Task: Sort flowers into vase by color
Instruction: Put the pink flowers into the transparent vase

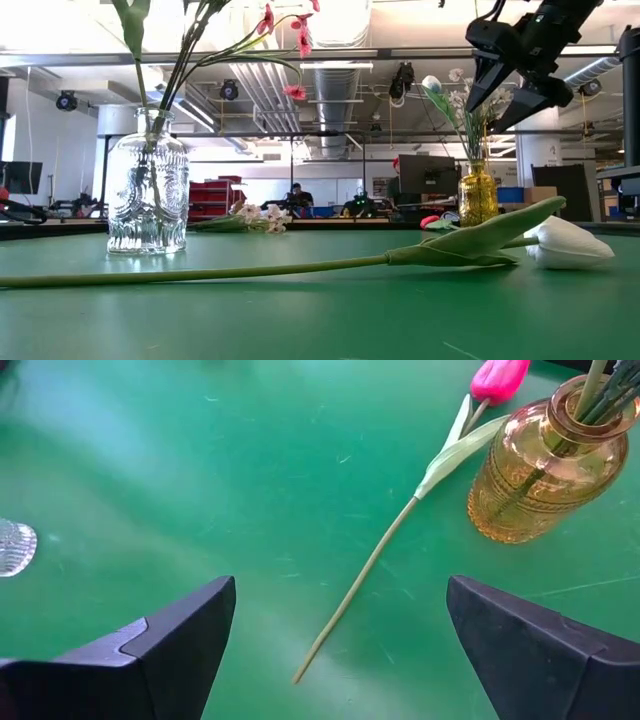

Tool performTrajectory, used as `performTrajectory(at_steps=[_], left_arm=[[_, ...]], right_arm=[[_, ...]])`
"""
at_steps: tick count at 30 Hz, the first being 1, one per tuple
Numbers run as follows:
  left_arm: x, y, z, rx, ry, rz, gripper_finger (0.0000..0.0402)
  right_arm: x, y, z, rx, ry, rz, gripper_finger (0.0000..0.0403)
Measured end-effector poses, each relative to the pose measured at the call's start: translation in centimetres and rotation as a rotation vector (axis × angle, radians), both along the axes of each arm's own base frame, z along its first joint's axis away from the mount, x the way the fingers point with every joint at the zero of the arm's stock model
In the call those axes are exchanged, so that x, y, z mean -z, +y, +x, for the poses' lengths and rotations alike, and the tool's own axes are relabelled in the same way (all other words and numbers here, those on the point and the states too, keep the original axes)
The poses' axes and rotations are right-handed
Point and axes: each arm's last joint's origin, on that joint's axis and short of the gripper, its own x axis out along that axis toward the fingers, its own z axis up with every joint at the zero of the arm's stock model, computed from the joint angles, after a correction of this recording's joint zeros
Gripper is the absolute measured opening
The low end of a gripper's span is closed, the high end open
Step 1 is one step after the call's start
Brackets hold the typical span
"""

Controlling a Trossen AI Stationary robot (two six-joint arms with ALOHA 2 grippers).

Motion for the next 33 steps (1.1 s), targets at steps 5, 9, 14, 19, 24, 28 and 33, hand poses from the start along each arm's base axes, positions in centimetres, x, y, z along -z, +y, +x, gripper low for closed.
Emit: performTrajectory(at_steps=[5,9,14,19,24,28,33], left_arm=[[3.2,-0.2,0.5,0.035,-0.034,-0.034,0.0000],[5.4,-0.2,0.6,0.039,-0.032,-0.063,0.0000],[6.9,-0.1,0.2,0.046,-0.065,-0.108,0.0000],[7.3,-0.2,0.0,0.109,-0.100,-0.146,0.0000],[7.9,-0.4,0.3,0.167,-0.074,-0.148,0.0000],[8.0,-0.5,0.4,0.172,-0.091,-0.175,0.0000],[8.2,-0.6,0.5,0.226,-0.104,-0.209,0.0000]], right_arm=[[0.0,0.0,0.1,0.000,-0.007,-0.001,0.0357],[-0.1,0.0,0.2,0.000,-0.020,-0.003,0.0357],[-0.1,0.0,0.2,0.000,-0.024,-0.004,0.0357],[-0.2,0.0,0.3,0.000,-0.033,-0.006,0.0357],[-0.3,-0.1,0.4,0.000,-0.054,-0.009,0.0357],[-0.3,-0.1,0.4,0.001,-0.053,-0.009,0.0357],[-0.3,-0.1,0.4,0.001,-0.053,-0.009,0.0357]])
